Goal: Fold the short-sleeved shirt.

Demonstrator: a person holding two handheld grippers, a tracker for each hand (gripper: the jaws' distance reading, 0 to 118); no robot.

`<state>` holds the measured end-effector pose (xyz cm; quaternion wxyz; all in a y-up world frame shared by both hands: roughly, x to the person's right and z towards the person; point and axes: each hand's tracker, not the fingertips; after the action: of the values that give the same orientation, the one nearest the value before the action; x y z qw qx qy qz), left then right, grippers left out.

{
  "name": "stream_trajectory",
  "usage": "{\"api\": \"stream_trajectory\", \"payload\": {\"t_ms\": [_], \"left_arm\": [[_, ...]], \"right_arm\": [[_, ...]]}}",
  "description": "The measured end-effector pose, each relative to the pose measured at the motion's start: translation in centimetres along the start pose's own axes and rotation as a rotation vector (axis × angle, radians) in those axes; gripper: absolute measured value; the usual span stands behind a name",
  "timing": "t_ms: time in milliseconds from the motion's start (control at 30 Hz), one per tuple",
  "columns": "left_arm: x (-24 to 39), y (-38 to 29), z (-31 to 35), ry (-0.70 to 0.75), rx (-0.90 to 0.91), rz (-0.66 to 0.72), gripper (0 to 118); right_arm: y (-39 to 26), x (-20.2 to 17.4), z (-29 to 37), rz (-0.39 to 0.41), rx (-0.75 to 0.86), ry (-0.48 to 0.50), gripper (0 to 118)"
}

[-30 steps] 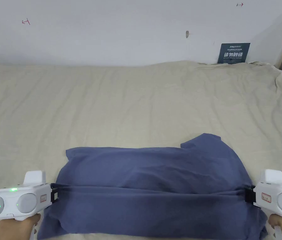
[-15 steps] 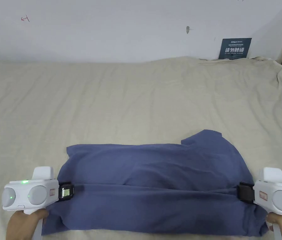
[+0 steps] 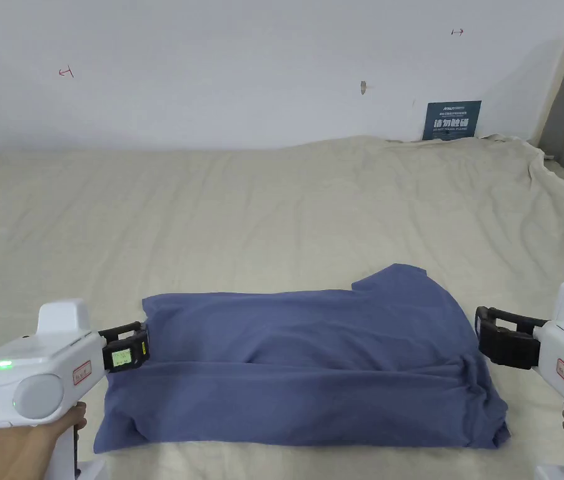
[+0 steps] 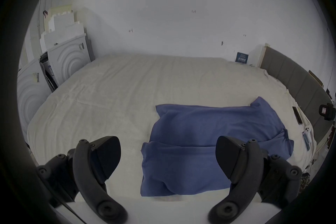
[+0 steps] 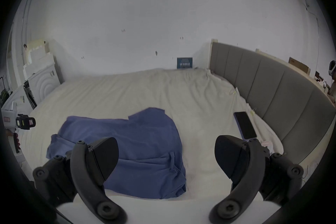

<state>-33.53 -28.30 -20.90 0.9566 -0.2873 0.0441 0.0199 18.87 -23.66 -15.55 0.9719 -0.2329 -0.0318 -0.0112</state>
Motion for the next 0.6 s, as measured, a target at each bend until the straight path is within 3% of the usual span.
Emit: {"api": "stream_trajectory", "payload": {"t_ms": [33, 100, 167, 200, 233, 300, 333, 367, 600], "left_arm": [[0.2, -0.3, 0.9, 0.010, 0.020, -0.012, 103], [0.5, -0.9, 2.4, 0.015, 0.072, -0.023, 85], [0.5, -1.7, 4.1, 0.000, 0.116, -0.018, 82], [0.6, -2.1, 4.6, -0.002, 0.133, -0.015, 75], [0.7, -2.4, 5.2, -0.003, 0.150, -0.010, 63], [0.9, -3.2, 6.1, -0.009, 0.162, -0.028, 23], [1.0, -3.5, 6.3, -0.010, 0.160, -0.038, 7], [1.2, -3.9, 6.4, -0.009, 0.159, -0.047, 0], [0.4, -5.6, 5.9, -0.024, 0.072, -0.014, 0]], "right_arm": [[-0.2, -0.2, 1.0, 0.001, 0.023, 0.007, 102], [-0.5, -0.5, 2.5, 0.002, 0.060, 0.004, 79], [-1.2, -0.8, 4.1, 0.003, 0.092, 0.001, 74], [-1.4, -0.9, 4.5, 0.005, 0.102, 0.001, 65], [-1.7, -1.0, 4.8, 0.010, 0.111, 0.000, 49], [-2.3, -1.4, 5.5, 0.028, 0.132, -0.018, 11], [-2.6, -1.5, 5.7, 0.043, 0.145, -0.032, 2], [-2.9, -1.5, 5.9, 0.044, 0.144, -0.022, 0], [-4.1, -0.3, 5.5, 0.021, 0.123, -0.009, 0]]}}
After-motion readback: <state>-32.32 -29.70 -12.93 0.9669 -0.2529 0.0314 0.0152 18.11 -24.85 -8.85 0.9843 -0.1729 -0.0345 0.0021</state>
